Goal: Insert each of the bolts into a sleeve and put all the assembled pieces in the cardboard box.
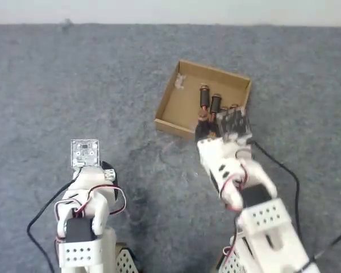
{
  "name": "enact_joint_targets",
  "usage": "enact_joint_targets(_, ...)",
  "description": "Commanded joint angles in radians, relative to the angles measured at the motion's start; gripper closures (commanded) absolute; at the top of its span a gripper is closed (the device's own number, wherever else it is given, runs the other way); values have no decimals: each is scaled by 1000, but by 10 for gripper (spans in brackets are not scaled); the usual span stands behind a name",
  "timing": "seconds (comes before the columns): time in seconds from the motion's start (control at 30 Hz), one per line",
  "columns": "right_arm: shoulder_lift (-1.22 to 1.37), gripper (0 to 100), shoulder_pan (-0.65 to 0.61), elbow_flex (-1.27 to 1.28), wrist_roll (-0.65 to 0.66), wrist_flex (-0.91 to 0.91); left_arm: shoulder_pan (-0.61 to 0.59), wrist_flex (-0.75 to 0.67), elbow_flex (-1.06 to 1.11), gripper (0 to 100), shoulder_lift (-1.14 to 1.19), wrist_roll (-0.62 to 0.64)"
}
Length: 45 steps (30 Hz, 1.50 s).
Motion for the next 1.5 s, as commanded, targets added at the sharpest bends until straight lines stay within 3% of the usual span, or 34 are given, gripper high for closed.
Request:
enact_joint_targets(0.0, 157, 991, 48, -265, 21, 102, -2, 21, -10, 988, -18, -9)
enact_joint_targets(0.43, 797, 991, 50, -953, 17, 426, 0, 72, -10, 988, -18, -9)
enact_joint_targets(0.77, 1207, 989, 19, -1307, 17, 473, -5, 126, -10, 988, -18, -9)
enact_joint_targets(1.1, 1488, 987, -4, -1533, 18, 473, -5, 126, -10, 988, -18, -9)
enact_joint_targets(1.33, 1521, 866, 13, -1553, 18, 498, -5, 126, -10, 988, -18, -9)
enact_joint_targets(1.47, 1501, 904, 12, -1557, 18, 519, -5, 126, -10, 988, -18, -9)
